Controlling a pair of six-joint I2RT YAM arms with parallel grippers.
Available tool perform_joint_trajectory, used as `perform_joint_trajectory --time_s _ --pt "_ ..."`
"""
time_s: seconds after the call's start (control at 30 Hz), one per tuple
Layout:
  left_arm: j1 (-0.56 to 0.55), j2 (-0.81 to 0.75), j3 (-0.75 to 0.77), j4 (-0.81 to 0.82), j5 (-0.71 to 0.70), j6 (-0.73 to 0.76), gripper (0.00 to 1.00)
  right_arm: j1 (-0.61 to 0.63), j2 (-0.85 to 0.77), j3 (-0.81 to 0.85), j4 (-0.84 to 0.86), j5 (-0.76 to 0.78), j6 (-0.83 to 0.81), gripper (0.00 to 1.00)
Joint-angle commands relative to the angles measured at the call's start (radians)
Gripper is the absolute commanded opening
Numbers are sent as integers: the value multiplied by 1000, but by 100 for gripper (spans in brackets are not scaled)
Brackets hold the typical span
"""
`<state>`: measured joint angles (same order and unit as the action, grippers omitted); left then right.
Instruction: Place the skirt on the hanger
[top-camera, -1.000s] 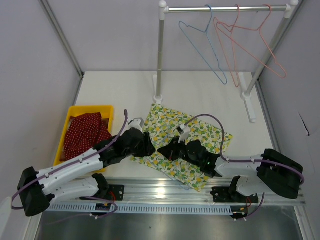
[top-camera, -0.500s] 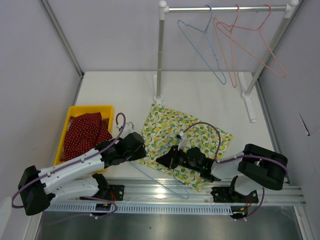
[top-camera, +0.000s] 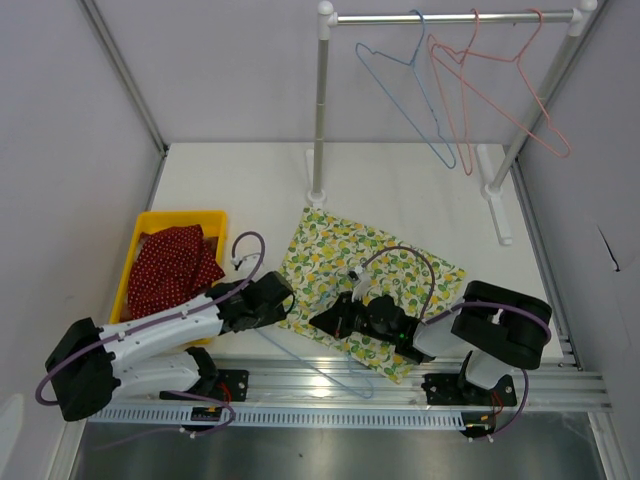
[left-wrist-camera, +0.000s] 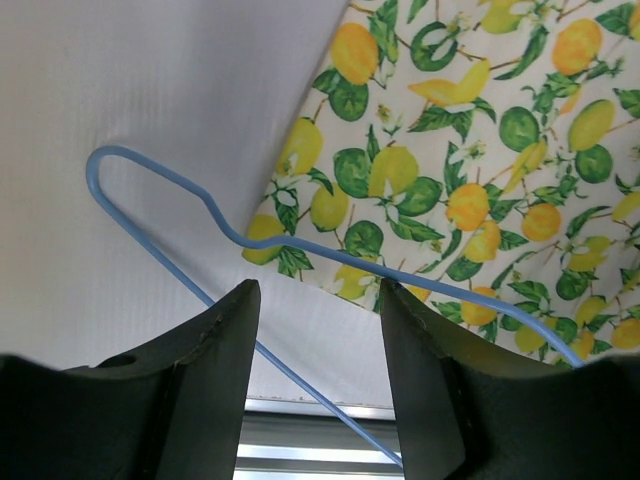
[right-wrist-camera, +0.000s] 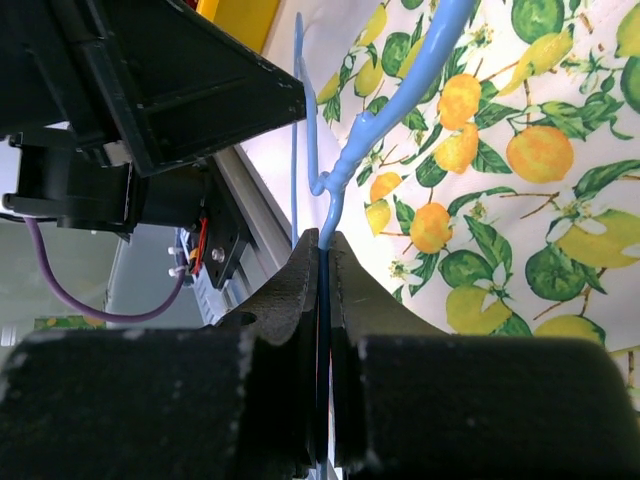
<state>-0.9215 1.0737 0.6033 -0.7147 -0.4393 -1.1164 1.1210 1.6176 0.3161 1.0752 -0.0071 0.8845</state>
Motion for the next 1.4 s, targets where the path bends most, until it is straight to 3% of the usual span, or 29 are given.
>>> perform_joint_trajectory --time_s 0.0,0.47,0.6,0.7,0.8,0.83,0.97,1.13,1.37 --pt "19 3 -26 58 -6 10 56 -6 16 11 40 45 -33 0" --pt "79 51 -123 240 25 105 68 -15 31 15 17 53 -61 0" --pt "82 98 -123 294 40 139 66 -18 38 14 8 55 -68 0" --pt "84 147 -122 334 70 159 57 -18 42 8 5 64 -71 0" --pt "85 166 -125 354 111 176 36 -18 44 5 -3 70 -76 0" --pt "85 160 -125 354 129 182 24 -20 47 6 -6 73 -78 0" --pt "88 97 -77 290 126 220 0 -20 57 18 -26 81 -100 0" --pt "145 31 73 175 137 302 0 -21 64 24 -64 120 -131 0" --pt "276 -29 124 98 214 375 0 -24 30 20 -135 225 -186 0"
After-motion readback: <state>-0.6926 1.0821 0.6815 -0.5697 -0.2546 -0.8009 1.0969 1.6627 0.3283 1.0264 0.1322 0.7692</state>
